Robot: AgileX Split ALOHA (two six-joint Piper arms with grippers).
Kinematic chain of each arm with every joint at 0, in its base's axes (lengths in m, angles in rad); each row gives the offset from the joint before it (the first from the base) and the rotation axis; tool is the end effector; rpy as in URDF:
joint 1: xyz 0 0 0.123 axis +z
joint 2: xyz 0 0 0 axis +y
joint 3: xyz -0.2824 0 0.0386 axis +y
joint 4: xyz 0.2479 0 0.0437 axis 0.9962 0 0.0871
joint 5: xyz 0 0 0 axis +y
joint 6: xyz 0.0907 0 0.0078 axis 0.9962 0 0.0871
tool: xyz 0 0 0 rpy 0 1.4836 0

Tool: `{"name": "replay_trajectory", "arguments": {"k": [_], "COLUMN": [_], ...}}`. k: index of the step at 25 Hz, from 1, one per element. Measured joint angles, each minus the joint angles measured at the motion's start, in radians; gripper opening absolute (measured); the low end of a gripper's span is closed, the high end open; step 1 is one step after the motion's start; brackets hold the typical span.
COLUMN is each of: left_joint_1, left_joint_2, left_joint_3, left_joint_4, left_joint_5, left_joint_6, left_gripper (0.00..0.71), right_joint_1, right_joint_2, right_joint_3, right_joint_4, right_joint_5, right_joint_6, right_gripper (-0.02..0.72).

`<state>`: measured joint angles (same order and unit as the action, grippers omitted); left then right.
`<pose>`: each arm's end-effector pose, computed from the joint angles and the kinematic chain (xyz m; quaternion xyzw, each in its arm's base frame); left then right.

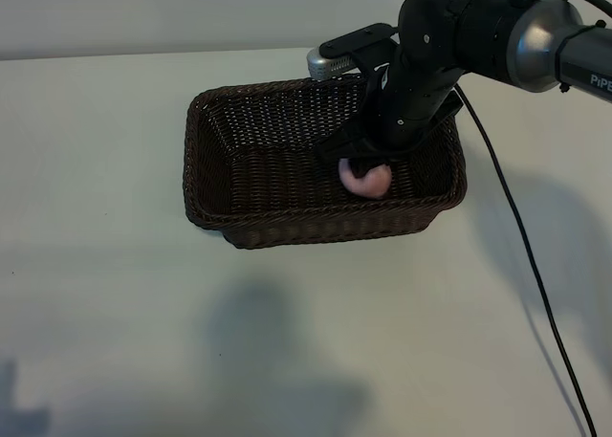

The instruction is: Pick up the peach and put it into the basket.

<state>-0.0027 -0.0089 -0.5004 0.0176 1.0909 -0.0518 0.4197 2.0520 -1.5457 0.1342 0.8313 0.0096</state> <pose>-0.0075 0.0014 0.2748 -0.0216 0.8583 -0.0052 0.5126 0.3906 0.1841 0.1876 -0.1646 0.9718 0.0887 0.1435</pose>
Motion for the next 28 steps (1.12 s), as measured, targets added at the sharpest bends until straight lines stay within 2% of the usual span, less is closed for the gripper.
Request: {"name": "replay_trajectory", "arguments": {"k": [2, 3, 5, 9, 15, 21, 28], "left_joint_1": [0.000, 0.000, 0.000, 0.000, 0.000, 0.000, 0.000], "left_joint_2": [0.000, 0.000, 0.000, 0.000, 0.000, 0.000, 0.000], "left_joint_3": [0.000, 0.000, 0.000, 0.000, 0.000, 0.000, 0.000], "left_joint_4": [0.000, 0.000, 0.000, 0.000, 0.000, 0.000, 0.000], "left_joint_5": [0.000, 0.000, 0.000, 0.000, 0.000, 0.000, 0.000], "left_joint_6": [0.000, 0.000, 0.000, 0.000, 0.000, 0.000, 0.000], "left_gripper": [0.531, 0.531, 0.531, 0.531, 0.531, 0.531, 0.531], "right_joint_1": [0.000, 0.000, 0.000, 0.000, -0.024, -0.168, -0.383], "right_joint_2": [0.000, -0.001, -0.008, -0.028, -0.031, -0.032, -0.032], "right_joint_3": [0.000, 0.000, -0.001, -0.050, -0.208, -0.278, -0.279], "right_joint_4": [0.008, 0.012, 0.019, 0.020, -0.014, -0.055, -0.084], "right_joint_5": [0.002, 0.003, 0.006, 0.054, 0.210, 0.290, 0.327], "right_joint_6": [0.000, 0.000, 0.000, 0.001, 0.008, 0.005, -0.015], "right_gripper": [0.621, 0.665, 0.700, 0.697, 0.661, 0.624, 0.604]}}
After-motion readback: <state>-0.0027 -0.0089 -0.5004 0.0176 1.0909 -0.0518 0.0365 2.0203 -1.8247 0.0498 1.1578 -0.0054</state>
